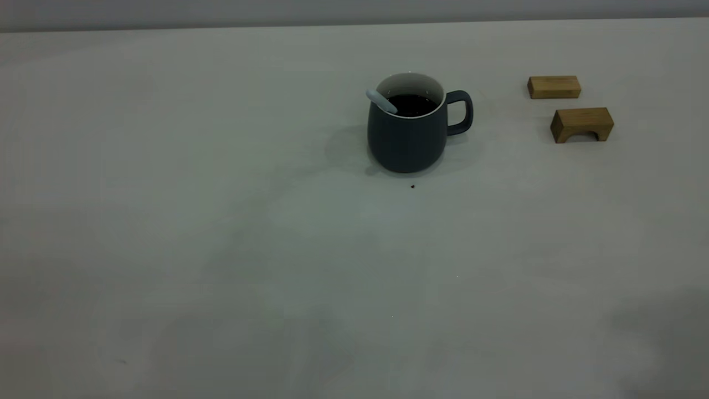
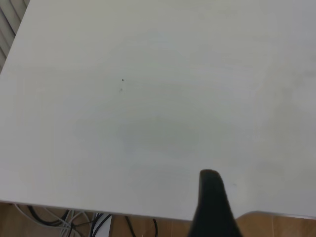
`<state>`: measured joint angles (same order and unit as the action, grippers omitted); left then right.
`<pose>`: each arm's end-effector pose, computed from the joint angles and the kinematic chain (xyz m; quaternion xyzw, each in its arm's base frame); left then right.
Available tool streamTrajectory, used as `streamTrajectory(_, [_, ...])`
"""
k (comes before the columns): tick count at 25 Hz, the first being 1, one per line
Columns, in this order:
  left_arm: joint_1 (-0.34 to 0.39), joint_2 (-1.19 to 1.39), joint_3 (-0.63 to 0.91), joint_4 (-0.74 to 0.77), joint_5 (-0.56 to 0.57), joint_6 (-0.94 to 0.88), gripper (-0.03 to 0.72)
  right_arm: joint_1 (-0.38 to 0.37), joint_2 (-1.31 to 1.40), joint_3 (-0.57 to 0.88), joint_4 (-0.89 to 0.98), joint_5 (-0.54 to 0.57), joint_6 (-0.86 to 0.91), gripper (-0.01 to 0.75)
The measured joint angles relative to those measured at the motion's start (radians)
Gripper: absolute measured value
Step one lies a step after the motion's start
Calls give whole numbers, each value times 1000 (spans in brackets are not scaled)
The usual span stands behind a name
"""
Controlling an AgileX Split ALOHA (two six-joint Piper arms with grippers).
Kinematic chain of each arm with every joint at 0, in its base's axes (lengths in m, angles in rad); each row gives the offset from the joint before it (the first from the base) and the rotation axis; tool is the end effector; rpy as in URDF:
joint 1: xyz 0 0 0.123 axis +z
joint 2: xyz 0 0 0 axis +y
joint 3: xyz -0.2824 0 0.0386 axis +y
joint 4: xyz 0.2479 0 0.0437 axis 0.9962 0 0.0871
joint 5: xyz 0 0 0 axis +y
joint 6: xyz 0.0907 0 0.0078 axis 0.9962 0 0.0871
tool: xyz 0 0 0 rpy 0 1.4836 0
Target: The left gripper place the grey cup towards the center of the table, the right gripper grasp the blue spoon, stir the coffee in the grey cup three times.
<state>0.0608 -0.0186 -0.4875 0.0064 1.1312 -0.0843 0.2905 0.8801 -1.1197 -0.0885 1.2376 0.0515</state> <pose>-0.0093 0.0000 0.2680 -0.0633 0.8673 -0.0026 0.4938 0.1324 0.0316 0.3949 -0.1128 0.9384 0.0115 0.3265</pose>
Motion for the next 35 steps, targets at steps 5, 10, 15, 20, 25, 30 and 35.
streamTrajectory(5, [0,0,0,0,0,0,585,-39,-277,179,0,0,-4,190])
streamTrajectory(10, [0,0,0,0,0,0,585,-183,-479,298,-21,0,-9,196])
streamTrajectory(15, [0,0,0,0,0,0,585,-263,-675,455,-23,-24,-9,203])
streamTrajectory(20, [0,0,0,0,0,0,585,-264,-802,614,44,-55,-9,210])
streamTrajectory(25, [0,0,0,0,0,0,585,-264,-842,651,96,-99,-40,211])
streamTrajectory(30, [0,0,0,0,0,0,585,-264,-853,651,96,-101,-72,217])
streamTrajectory(35, [0,0,0,0,0,0,585,-264,-853,651,96,-101,-74,227])
